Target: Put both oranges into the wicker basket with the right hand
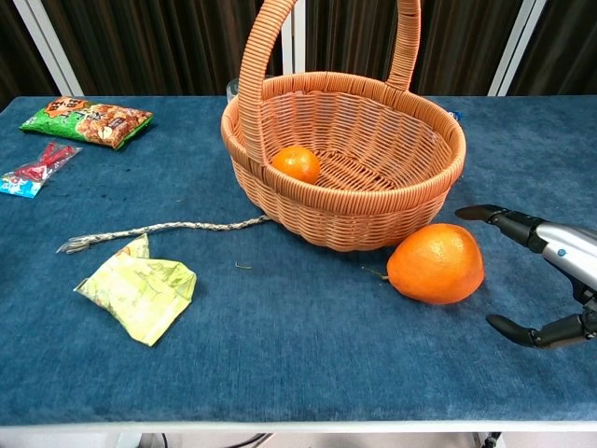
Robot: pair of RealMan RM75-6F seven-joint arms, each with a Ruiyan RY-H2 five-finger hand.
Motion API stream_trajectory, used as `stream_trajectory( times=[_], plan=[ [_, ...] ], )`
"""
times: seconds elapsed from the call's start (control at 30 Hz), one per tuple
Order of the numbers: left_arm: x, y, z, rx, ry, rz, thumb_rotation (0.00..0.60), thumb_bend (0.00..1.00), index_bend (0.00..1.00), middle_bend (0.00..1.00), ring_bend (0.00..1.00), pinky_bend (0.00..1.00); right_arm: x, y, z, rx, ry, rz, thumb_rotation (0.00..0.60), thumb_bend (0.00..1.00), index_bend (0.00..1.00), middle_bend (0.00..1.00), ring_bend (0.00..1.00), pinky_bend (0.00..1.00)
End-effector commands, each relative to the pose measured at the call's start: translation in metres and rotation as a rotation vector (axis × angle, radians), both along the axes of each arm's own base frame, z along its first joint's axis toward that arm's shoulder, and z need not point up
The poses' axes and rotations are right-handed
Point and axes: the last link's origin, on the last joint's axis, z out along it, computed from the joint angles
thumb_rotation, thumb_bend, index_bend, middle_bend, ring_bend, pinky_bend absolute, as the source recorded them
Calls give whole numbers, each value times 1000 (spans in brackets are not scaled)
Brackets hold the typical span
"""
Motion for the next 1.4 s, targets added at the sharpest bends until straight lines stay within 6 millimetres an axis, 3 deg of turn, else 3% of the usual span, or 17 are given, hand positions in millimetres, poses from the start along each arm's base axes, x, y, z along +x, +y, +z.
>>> stream_trajectory(
  times=[0.03,0.7,0.9,1.2,1.4],
  plan=[
    [0,0,0,1,0,0,600,0,140,83,30,182,2,-2,-2,-3,0,8,600,327,0,0,0,0],
    [-1,1,1,2,-6,5,600,0,140,83,30,181,8,-11,-31,-44,22,41,600,296,0,29,0,1],
    [-1,1,1,0,-9,1,600,0,140,83,30,181,8,-12,-36,-65,9,49,600,288,2,70,0,60],
    [0,0,1,-5,-10,-2,600,0,140,83,30,181,9,-14,-41,-118,-16,53,600,316,124,161,14,206],
    [0,0,-1,-11,-8,-4,600,0,140,83,30,181,7,-14,-42,-148,-14,45,600,337,257,263,115,310]
  ],
)
